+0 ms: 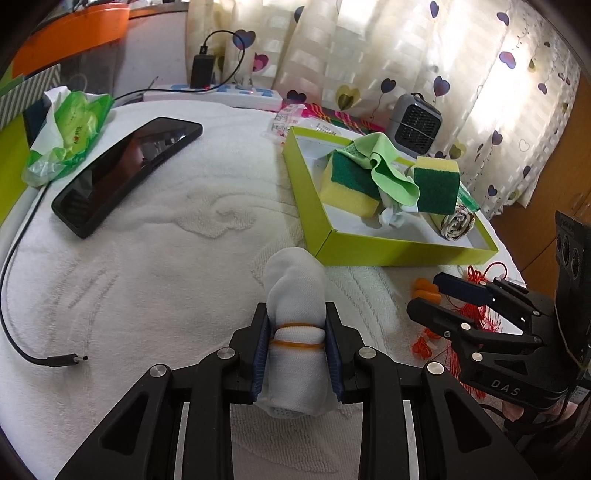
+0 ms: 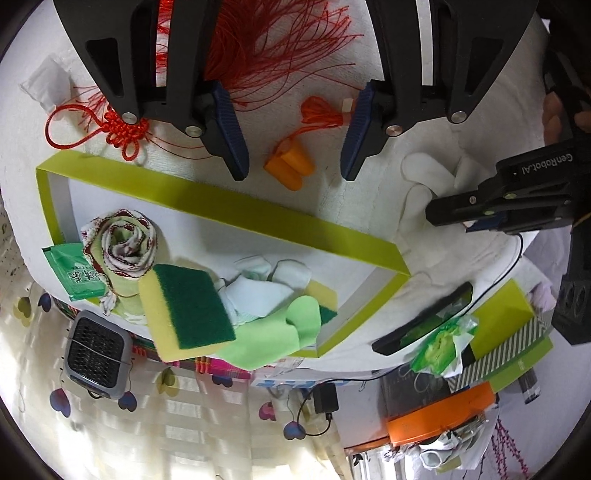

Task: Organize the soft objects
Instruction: 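Lift the sock bundle with the left tool while the right tool closes on the orange earplugs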

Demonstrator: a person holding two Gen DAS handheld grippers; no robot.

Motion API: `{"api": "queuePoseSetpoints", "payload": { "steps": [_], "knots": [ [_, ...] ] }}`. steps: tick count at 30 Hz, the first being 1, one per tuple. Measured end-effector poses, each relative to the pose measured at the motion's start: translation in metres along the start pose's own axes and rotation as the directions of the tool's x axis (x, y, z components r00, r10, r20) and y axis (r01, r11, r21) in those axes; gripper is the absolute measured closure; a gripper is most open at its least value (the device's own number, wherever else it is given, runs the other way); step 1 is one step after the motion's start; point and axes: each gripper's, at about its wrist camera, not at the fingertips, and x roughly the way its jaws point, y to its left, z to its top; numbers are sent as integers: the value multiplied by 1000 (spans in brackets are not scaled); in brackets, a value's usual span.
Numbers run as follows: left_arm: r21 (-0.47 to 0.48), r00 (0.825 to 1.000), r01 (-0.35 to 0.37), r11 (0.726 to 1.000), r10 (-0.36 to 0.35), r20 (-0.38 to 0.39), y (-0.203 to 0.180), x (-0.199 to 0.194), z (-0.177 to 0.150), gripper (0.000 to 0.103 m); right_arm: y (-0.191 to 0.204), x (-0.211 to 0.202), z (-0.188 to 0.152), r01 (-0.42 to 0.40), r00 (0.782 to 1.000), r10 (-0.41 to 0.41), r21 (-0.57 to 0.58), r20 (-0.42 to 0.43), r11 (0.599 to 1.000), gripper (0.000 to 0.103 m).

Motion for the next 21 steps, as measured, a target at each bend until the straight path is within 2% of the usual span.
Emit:
{"api": "queuePoseSetpoints", "payload": {
  "steps": [5, 8, 21],
  "knots": [
    [1, 1000, -2, 1000, 2, 0, -1, 0, 0, 77, 1, 2, -1, 9, 1000, -9, -8, 0, 1000, 61],
    [2, 1000, -2, 1000, 2, 0, -1, 0, 0, 77, 1, 3, -1, 9, 1000, -9, -9, 4, 1000, 71],
    [7, 1000, 0, 1000, 0, 5, -1, -2, 1, 77, -3, -6, -3, -4, 999, 3, 18, 44, 1000, 74]
  ]
}}
